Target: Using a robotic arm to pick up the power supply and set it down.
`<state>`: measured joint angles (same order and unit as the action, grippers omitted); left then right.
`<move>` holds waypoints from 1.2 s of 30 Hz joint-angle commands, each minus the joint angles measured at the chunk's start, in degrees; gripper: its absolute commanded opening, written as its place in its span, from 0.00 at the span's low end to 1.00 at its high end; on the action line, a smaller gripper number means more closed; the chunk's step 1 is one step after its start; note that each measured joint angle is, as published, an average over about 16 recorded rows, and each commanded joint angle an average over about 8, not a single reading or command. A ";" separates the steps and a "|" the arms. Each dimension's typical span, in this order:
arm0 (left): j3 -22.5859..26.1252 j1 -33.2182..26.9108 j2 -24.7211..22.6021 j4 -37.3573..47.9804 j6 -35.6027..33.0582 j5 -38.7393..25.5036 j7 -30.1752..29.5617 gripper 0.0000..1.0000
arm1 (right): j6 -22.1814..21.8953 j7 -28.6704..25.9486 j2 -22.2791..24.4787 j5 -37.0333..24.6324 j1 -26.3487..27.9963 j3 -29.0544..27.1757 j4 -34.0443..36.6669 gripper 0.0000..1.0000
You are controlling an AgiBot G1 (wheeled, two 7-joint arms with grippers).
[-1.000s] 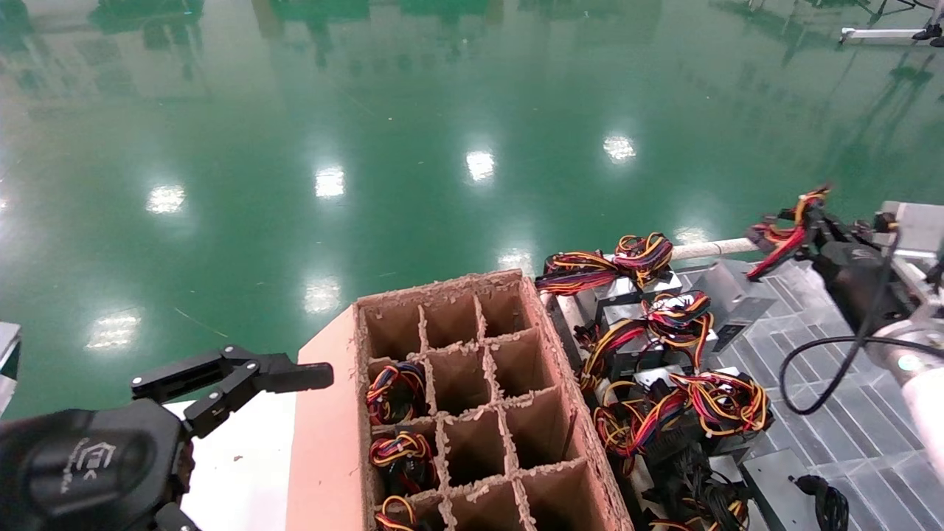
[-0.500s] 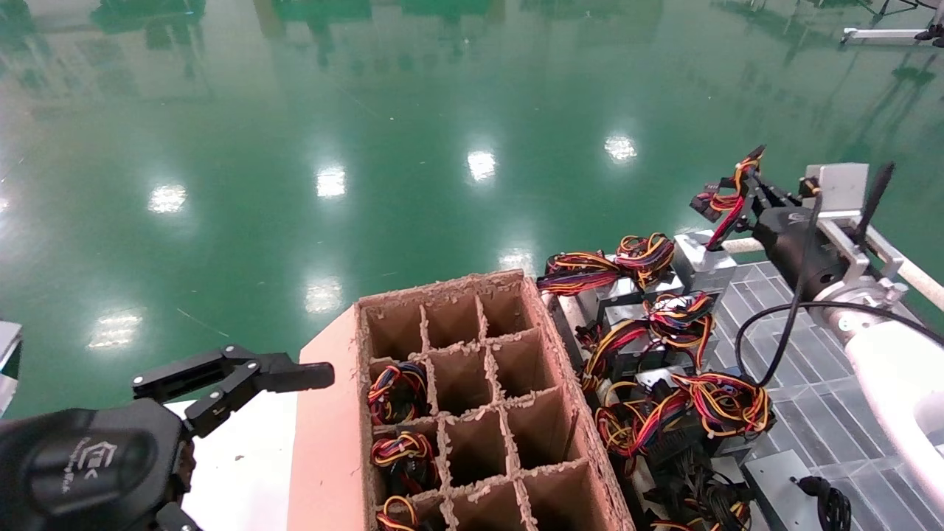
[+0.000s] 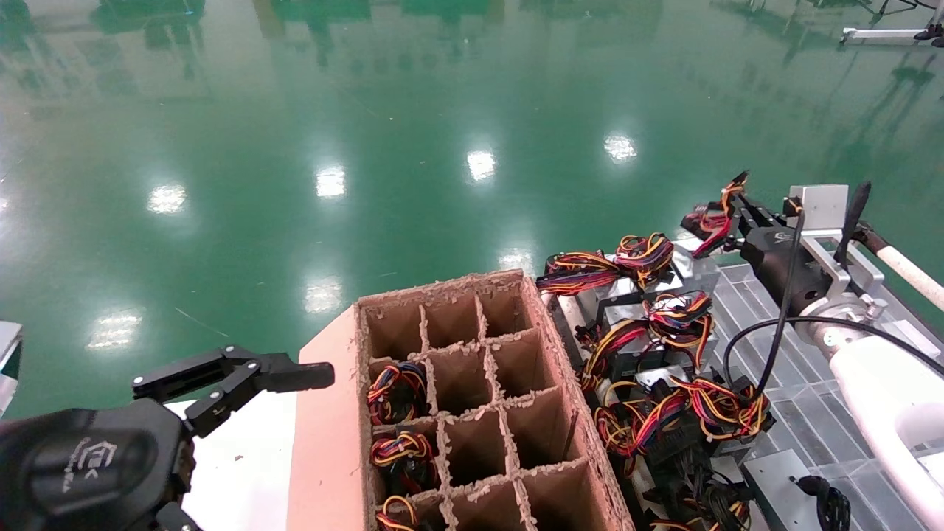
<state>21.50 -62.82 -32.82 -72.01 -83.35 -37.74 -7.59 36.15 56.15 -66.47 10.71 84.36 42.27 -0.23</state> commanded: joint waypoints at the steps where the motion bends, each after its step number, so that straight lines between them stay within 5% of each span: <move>1: 0.00 0.00 0.00 0.00 0.00 0.00 0.00 1.00 | 0.00 0.01 0.03 0.03 -0.01 -0.02 0.01 1.00; 36: 0.00 0.00 0.00 0.00 0.01 0.00 0.00 1.00 | 0.15 0.16 0.32 0.17 0.04 -0.10 -0.07 1.00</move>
<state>21.50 -62.82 -32.82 -72.01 -83.35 -37.74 -7.59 36.30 56.30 -66.16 10.88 84.40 42.18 -0.31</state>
